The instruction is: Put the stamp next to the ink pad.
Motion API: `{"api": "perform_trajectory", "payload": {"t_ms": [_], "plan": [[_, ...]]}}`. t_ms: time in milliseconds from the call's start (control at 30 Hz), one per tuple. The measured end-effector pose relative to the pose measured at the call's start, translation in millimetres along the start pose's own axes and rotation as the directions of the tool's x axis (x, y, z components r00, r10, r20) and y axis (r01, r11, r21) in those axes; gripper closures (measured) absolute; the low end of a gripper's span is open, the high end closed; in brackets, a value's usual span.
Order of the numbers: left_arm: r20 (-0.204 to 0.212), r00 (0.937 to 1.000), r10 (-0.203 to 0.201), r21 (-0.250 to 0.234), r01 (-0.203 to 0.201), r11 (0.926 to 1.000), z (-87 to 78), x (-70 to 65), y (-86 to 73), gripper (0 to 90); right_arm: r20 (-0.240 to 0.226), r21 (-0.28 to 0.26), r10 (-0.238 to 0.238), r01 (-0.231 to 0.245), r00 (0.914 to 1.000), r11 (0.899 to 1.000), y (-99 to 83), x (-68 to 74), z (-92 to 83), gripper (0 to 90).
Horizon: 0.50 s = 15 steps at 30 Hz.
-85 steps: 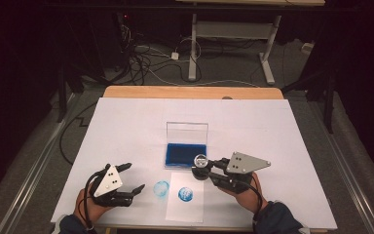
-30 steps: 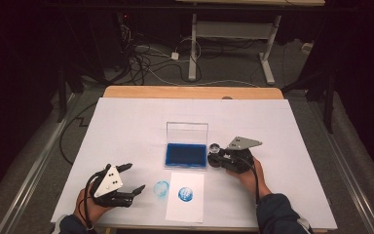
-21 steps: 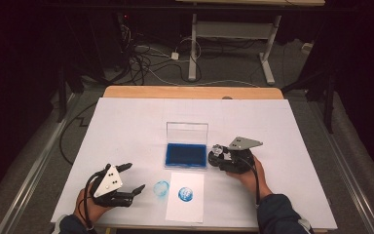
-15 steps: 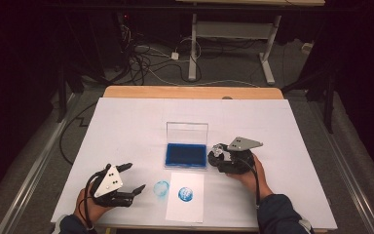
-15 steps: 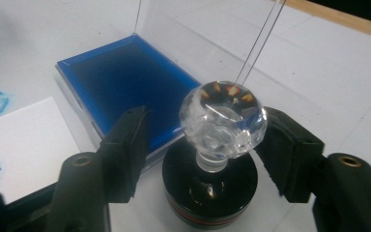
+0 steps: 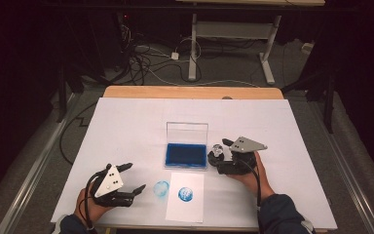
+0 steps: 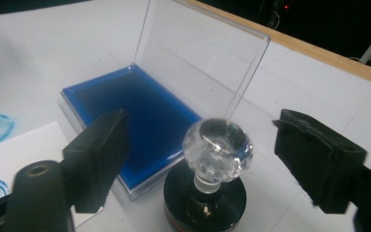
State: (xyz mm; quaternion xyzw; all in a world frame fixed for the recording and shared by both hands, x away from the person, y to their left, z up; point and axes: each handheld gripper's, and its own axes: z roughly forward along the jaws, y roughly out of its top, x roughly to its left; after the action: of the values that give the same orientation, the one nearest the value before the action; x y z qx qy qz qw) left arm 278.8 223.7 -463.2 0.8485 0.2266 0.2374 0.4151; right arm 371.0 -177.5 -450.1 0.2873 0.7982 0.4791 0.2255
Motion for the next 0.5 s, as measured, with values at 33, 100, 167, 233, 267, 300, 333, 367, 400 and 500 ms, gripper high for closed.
{"api": "perform_trajectory", "payload": {"t_ms": [33, 100, 167, 233, 267, 300, 333, 367, 400, 500], "plan": [[-0.001, 1.0, 0.0, 0.0, 0.0, 1.0, -0.1, -0.1, 0.0, 19.6, -0.007, -0.004, 0.005, -0.005, 1.0, 1.0, 1.8, -0.4, -1.6, 18.8], [-0.001, 1.0, -0.001, 0.0, 0.001, 1.0, -0.3, 0.0, -0.2, 19.6, -0.001, -0.018, -0.003, 0.003, 1.0, 1.0, 5.2, 0.1, -6.6, 18.3], [-0.002, 1.0, -0.005, -0.002, 0.005, 1.0, -0.5, 0.2, -0.1, 19.6, 0.009, -0.027, -0.011, 0.011, 0.9999, 1.0, 8.6, 0.4, -13.1, 18.1], [-0.001, 1.0, -0.005, -0.003, 0.005, 1.0, -0.1, 0.4, 0.4, 19.6, 0.008, -0.038, -0.028, 0.028, 0.9996, 0.999, 10.3, 0.0, -20.7, 16.5], [-0.001, 1.0, -0.004, -0.003, 0.004, 1.0, 0.4, 0.4, 0.8, 19.6, 0.015, -0.036, -0.039, 0.039, 0.9991, 0.999, 10.8, 0.0, -24.4, 16.5], [0.0, 1.0, -0.003, -0.002, 0.003, 1.0, 0.9, 0.4, 1.4, 19.6, 0.02, -0.04, -0.047, 0.048, 0.9987, 0.998, 10.9, 0.1, -27.9, 16.5], [0.001, 1.0, -0.002, -0.003, 0.002, 1.0, 1.5, 0.5, 1.8, 19.6, 0.019, -0.043, -0.051, 0.051, 0.9985, 0.998, 10.6, -0.3, -31.6, 16.5], [0.002, 1.0, -0.003, -0.004, 0.003, 1.0, 2.1, 0.7, 2.2, 19.6, 0.025, -0.041, -0.058, 0.059, 0.998, 0.997, 10.4, -0.3, -34.6, 16.4], [0.002, 1.0, -0.001, -0.003, 0.001, 1.0, 2.7, 0.8, 2.6, 19.6, 0.03, -0.038, -0.068, 0.069, 0.9972, 0.997, 10.3, -0.2, -37.4, 16.2], [0.003, 1.0, 0.0, -0.003, 0.0, 1.0, 3.9, 1.2, 3.3, 19.6, 0.037, -0.046, -0.076, 0.078, 0.9964, 0.996, 9.5, -0.2, -45.2, 16.3]]}}
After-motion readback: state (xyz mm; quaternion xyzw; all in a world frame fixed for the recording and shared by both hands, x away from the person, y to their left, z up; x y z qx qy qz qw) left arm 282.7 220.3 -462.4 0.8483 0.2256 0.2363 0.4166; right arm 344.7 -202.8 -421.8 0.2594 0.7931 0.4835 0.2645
